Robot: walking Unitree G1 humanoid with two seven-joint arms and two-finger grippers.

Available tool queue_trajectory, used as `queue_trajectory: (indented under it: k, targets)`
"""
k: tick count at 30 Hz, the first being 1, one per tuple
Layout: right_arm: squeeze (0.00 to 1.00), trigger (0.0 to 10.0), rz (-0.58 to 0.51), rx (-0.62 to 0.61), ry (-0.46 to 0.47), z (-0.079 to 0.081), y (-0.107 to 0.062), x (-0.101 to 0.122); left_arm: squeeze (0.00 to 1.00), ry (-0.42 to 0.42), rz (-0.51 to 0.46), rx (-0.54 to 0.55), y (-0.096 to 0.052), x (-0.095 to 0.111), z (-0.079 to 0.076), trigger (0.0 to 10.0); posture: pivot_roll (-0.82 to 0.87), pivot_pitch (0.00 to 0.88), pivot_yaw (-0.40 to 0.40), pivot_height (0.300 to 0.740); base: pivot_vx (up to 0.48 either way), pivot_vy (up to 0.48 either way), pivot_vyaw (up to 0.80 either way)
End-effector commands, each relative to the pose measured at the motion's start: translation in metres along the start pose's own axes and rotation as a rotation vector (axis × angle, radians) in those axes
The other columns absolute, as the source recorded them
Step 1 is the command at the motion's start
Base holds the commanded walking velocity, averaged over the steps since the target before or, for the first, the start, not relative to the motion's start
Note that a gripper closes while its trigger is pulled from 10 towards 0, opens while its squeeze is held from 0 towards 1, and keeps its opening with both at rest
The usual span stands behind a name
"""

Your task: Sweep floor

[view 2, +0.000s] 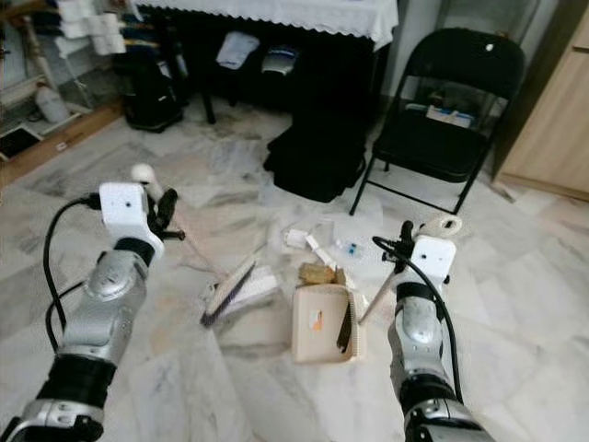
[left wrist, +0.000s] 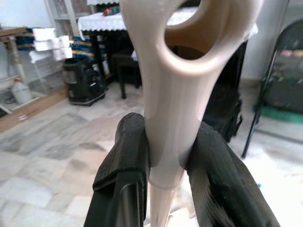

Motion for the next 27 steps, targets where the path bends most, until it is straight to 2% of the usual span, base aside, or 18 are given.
queue_trajectory:
  k: [1,5,10,11,14,18,21,27]
  targets:
    - [0.0,10.0,-0.069,-0.005,0.027,0.001,0.002,0.012,0.0,0.024,-0.052,0.026,0.001,0.006,0.003,10.0,-0.06,0.0,0.052,0.74,0.0,0.0,0.0]
    - [0.0,10.0,-0.075,-0.003,0.046,0.005,-0.006,0.009,0.0,0.023,-0.011,0.062,-0.006,-0.013,0.009,10.0,-0.09,0.0,0.064,0.74,0.0,0.0,0.0]
    - [0.0,10.0,-0.076,0.027,0.051,0.009,-0.012,0.007,0.0,0.023,0.0,0.08,-0.013,-0.025,0.009,10.0,-0.1,0.0,0.046,0.74,0.0,0.0,0.0]
    - [0.0,10.0,-0.085,0.038,0.044,0.009,-0.013,0.009,0.0,0.044,0.006,0.083,-0.015,-0.03,0.007,10.0,-0.11,0.0,0.042,0.74,0.0,0.0,0.0]
    - [0.0,10.0,-0.092,0.038,0.043,0.007,-0.014,0.011,0.0,0.037,0.019,0.103,-0.018,-0.034,0.009,10.0,-0.11,0.0,0.038,0.74,0.0,0.0,0.0]
    - [0.0,10.0,-0.098,0.041,0.015,-0.006,-0.017,0.015,0.0,0.069,0.02,0.161,-0.024,-0.04,0.021,10.0,-0.12,0.0,0.02,0.74,0.0,0.0,0.0]
    - [0.0,10.0,-0.096,0.036,-0.016,-0.017,-0.02,0.018,0.0,0.108,-0.008,0.194,-0.028,-0.037,0.033,10.0,-0.11,0.0,-0.005,0.74,0.0,0.0,0.0]
    - [0.0,10.0,-0.077,0.033,-0.055,-0.031,-0.026,0.018,0.0,0.172,-0.032,0.2,-0.041,-0.037,0.041,10.0,-0.08,0.0,-0.026,0.74,0.0,0.0,0.0]
Point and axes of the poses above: a point about 5 cm out from each wrist's last joint towards the gripper, its own y axis pointing out of the wrist towards the gripper, its own x axis along the axis of the wrist's last joint, z = x × y, the point moved 3 cm from there along y, pointing out of the wrist towards the gripper, and after that the axes turned 11 degrees about y, right-handed, at the moved point
